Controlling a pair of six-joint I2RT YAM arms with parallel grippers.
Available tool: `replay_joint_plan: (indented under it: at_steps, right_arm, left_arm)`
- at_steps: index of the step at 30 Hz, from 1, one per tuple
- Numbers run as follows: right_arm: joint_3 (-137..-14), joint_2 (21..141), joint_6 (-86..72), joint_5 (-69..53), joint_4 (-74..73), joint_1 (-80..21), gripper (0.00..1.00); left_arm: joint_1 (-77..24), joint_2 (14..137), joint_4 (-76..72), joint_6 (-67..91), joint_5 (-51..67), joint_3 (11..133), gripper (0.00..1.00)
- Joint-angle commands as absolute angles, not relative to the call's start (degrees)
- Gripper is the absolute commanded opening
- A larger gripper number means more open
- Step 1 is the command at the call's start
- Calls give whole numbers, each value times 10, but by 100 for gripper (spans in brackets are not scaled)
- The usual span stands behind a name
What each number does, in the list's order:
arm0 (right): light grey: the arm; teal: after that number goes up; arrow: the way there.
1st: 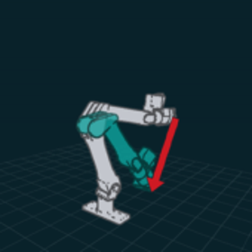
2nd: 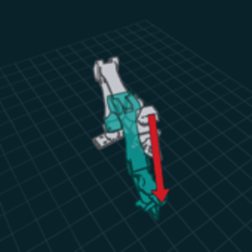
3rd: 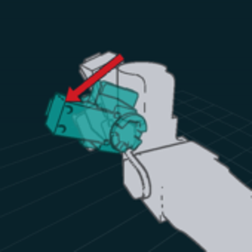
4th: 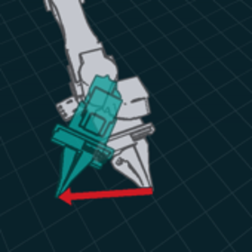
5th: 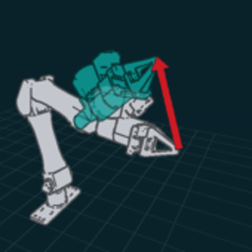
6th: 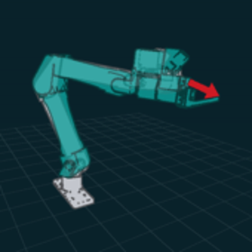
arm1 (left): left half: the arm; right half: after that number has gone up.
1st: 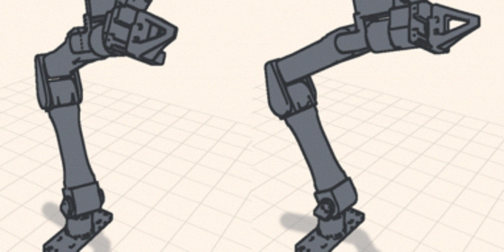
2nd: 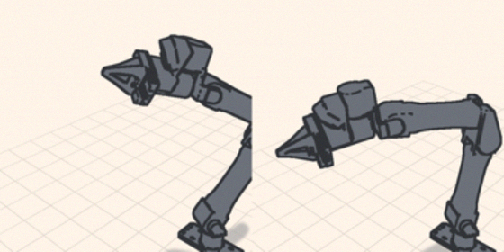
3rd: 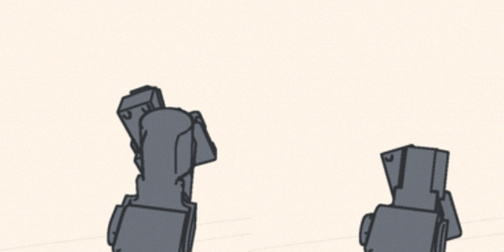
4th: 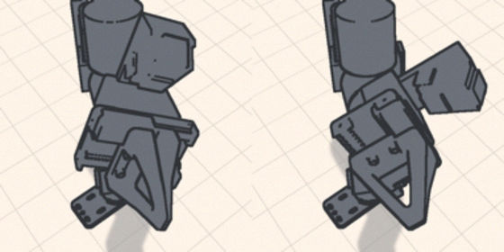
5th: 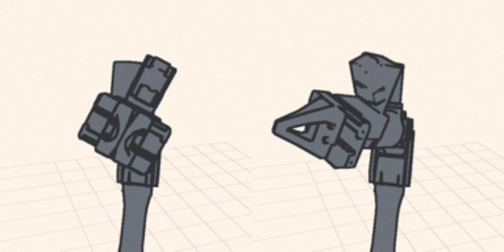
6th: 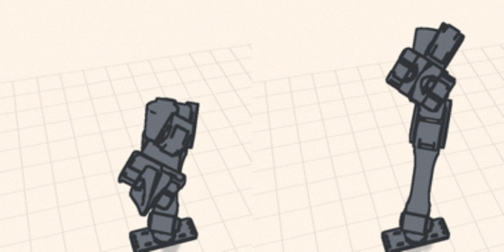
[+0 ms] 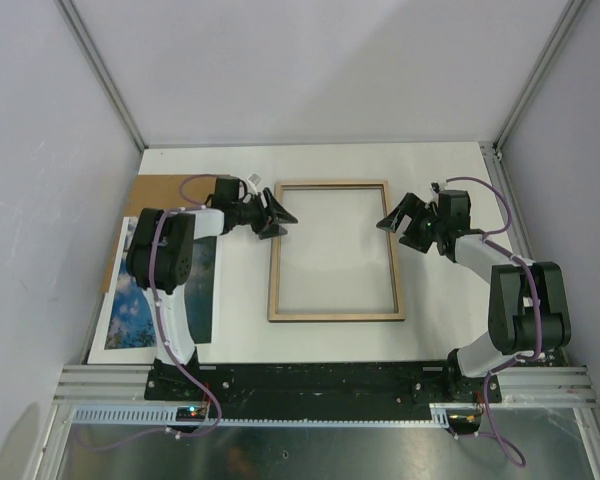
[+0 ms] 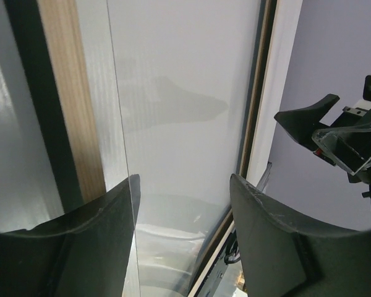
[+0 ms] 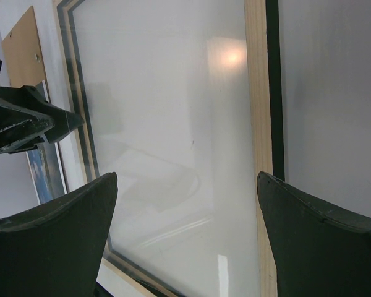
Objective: Put the photo into the frame
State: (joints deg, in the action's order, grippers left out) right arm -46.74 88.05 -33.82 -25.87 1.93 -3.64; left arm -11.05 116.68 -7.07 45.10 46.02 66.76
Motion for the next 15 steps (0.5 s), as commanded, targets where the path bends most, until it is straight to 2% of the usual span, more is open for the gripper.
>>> replay_joint_plan:
  at_steps: [1, 15]
  right_arm:
    - [-467, 863, -327, -250, 25, -38, 99]
    - [-467, 864, -327, -250, 25, -38, 99]
  left_arm:
    - [-103, 1120, -52, 422, 452, 656, 65]
    - [-93, 1086, 3, 381, 417, 643, 66]
